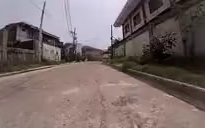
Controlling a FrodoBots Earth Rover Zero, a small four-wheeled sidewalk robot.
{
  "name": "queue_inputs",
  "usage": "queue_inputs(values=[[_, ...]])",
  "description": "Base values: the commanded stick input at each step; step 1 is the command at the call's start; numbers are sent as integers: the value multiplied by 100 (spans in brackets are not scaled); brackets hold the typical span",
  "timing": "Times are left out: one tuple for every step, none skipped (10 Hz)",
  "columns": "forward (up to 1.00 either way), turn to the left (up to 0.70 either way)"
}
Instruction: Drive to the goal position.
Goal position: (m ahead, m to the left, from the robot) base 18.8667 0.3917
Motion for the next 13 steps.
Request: queue_inputs(values=[[70,0],[70,0],[70,0],[70,0],[70,0],[70,0],[70,0],[70,0],[70,0],[70,0],[70,0],[70,0],[70,0]])
